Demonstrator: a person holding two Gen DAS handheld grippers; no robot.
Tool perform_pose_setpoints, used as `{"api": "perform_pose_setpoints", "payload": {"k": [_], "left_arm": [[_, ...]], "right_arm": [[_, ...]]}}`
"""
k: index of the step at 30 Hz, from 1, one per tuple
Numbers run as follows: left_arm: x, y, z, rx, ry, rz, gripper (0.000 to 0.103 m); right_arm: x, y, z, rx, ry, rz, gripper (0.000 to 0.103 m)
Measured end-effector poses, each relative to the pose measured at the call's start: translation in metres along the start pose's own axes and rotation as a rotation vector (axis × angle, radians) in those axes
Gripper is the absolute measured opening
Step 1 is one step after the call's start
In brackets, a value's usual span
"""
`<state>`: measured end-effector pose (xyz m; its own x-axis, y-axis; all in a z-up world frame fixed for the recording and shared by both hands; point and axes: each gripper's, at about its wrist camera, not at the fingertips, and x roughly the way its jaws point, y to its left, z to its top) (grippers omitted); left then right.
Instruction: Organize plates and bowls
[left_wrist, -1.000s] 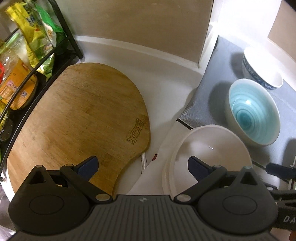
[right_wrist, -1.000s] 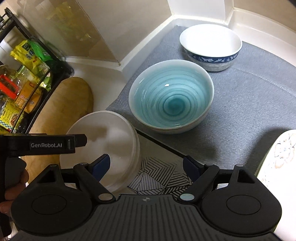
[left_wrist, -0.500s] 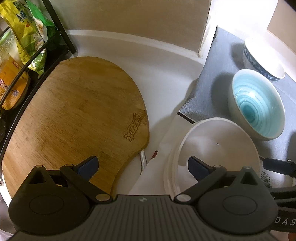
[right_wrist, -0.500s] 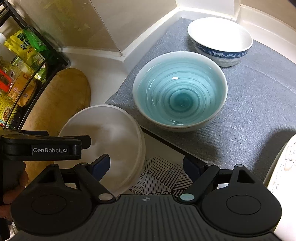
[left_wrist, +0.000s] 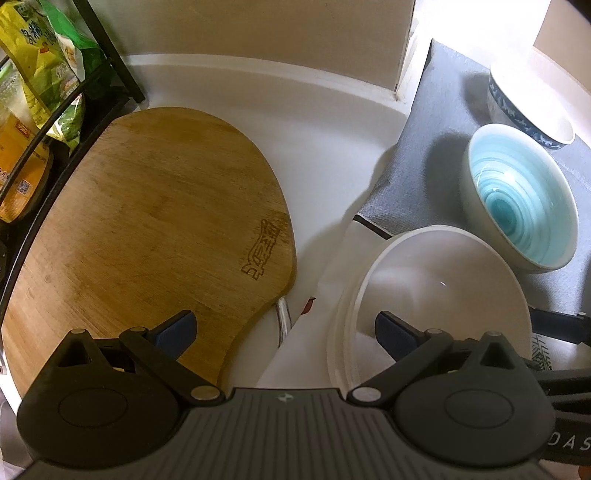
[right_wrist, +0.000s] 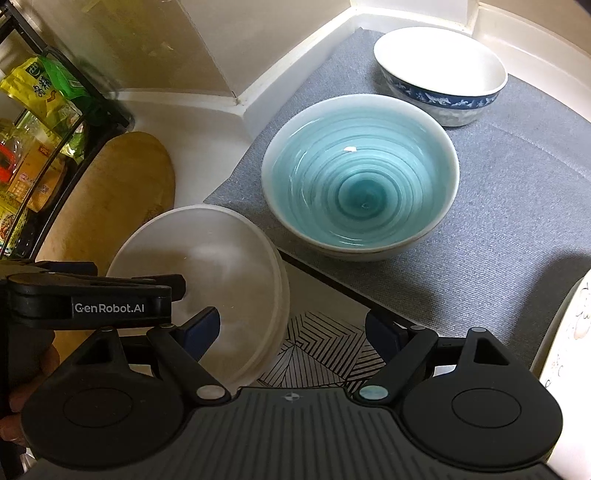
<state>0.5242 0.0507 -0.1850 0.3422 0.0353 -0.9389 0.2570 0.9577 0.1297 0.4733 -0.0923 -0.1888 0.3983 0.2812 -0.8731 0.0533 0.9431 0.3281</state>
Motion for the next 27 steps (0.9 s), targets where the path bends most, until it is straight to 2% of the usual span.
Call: {"api": "perform_pose_setpoints", "payload": {"k": [27], "left_arm": [[-0.0013,0.0059,0.0062,-0.004,-0.014,0.012,0.103]], "right_arm": [[0.0066,-0.0079,0.0009,0.026,0.011,0.006,0.087]]}}
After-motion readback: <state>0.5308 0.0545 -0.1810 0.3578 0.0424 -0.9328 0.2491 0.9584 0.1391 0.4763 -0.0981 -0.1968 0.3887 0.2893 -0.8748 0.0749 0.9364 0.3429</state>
